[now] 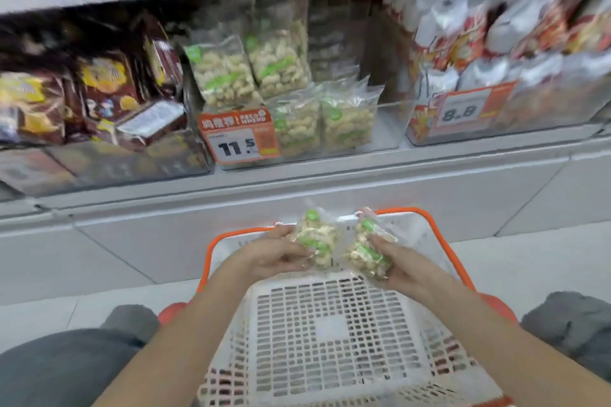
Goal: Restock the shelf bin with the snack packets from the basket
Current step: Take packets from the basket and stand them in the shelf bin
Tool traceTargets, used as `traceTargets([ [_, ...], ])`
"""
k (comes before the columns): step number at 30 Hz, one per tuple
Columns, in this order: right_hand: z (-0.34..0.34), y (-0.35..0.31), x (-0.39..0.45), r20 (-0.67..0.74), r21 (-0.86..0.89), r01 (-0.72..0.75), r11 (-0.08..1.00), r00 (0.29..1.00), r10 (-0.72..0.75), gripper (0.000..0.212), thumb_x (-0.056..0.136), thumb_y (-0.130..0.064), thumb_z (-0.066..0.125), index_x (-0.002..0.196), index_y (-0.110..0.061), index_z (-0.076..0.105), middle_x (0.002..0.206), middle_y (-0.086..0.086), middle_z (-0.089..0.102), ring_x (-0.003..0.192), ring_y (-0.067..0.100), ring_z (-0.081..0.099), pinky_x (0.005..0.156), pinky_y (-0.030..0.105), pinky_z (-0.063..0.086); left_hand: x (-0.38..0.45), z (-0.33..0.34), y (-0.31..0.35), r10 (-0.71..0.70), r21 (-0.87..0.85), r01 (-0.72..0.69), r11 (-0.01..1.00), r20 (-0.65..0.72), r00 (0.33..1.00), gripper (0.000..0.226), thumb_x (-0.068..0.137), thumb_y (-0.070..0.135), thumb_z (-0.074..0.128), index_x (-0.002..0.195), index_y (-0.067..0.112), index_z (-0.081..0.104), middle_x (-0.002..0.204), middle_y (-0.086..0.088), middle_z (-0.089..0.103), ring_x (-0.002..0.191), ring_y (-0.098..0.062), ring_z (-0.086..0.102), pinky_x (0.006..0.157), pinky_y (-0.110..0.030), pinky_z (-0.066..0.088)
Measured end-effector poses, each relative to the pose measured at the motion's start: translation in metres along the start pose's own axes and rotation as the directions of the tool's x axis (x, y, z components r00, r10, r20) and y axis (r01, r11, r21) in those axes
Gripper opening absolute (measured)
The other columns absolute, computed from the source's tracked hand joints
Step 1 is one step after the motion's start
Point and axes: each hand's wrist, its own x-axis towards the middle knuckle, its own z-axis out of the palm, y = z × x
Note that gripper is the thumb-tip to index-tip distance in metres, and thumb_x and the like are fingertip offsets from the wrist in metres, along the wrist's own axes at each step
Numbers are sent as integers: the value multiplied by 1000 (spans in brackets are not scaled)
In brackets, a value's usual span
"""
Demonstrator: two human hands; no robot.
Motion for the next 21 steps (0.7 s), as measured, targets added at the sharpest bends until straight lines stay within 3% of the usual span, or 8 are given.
traceTargets([
  [3, 31, -57, -35, 118, -38, 113, 993, 987, -108, 32, 78, -30, 66, 106, -15, 64, 97, 10, 71, 75, 23, 72, 57, 34, 56, -51, 3, 66, 183, 0, -183, 983, 32, 983, 39, 81, -15, 58, 112, 9, 57, 91, -9, 73, 74, -18, 72, 64, -26, 60],
  [6, 67, -114, -71, 195, -65, 257, 964, 951, -240, 21, 93, -31, 53, 104, -16, 63, 89, 8, 75, 71, 21, 72, 52, 33, 57, -96, 6, 117, 420, -64, -419, 906, -4, 908, 46, 75, -14, 61, 112, 13, 56, 96, -10, 72, 79, -23, 71, 73, -36, 60],
  [9, 102, -165, -91, 275, -110, 446, 888, 872, -404, 24, 96, -20, 51, 116, -9, 59, 106, 11, 72, 89, 24, 71, 68, 40, 61, -126, -1, 150, 590, -123, -595, 794, -82, 804, 37, 79, -2, 62, 108, 20, 54, 95, -6, 70, 77, -19, 70, 71, -36, 58],
  [12, 133, -199, -88, 285, -224, 603, 765, 791, -541, 35, 90, -2, 58, 124, 1, 50, 114, 17, 65, 88, 21, 68, 71, 34, 61, -127, -18, 168, 739, 194, -716, 671, -260, 622, 36, 81, 7, 70, 105, 29, 54, 101, 6, 68, 93, -11, 67, 74, -25, 51],
  [14, 151, -209, -75, 260, -264, 691, 673, 723, -640, 28, 87, 3, 62, 113, -2, 54, 103, 14, 66, 74, 12, 70, 57, 23, 56, -118, -29, 175, 804, 452, -665, 595, -333, 492, 34, 81, 12, 73, 99, 32, 51, 98, 15, 64, 92, -1, 61, 74, -18, 46],
  [16, 164, -212, -56, 223, -343, 760, 552, 636, -739, 21, 83, 0, 69, 99, -10, 59, 94, 7, 68, 71, 9, 69, 56, 19, 53, -104, -38, 180, 840, 640, -552, 535, -328, 433, 30, 83, 18, 72, 102, 23, 49, 91, 15, 59, 83, -1, 55, 64, -11, 38],
  [18, 173, -212, -32, 208, -429, 793, 433, 553, -807, 23, 78, -6, 76, 95, -14, 62, 94, 2, 70, 83, 12, 68, 72, 24, 55, -90, -45, 184, 856, 818, -356, 452, -286, 431, 32, 86, 22, 69, 110, 14, 50, 90, 5, 57, 79, -11, 50, 56, -16, 32],
  [21, 180, -204, -3, 181, -551, 757, 350, 518, -836, 33, 73, -17, 82, 100, -15, 63, 98, -2, 72, 93, 13, 67, 88, 33, 53, -77, -54, 191, 830, 893, -186, 409, -280, 482, 48, 88, 31, 65, 128, 8, 49, 112, -10, 55, 107, -25, 48, 79, -27, 36],
])
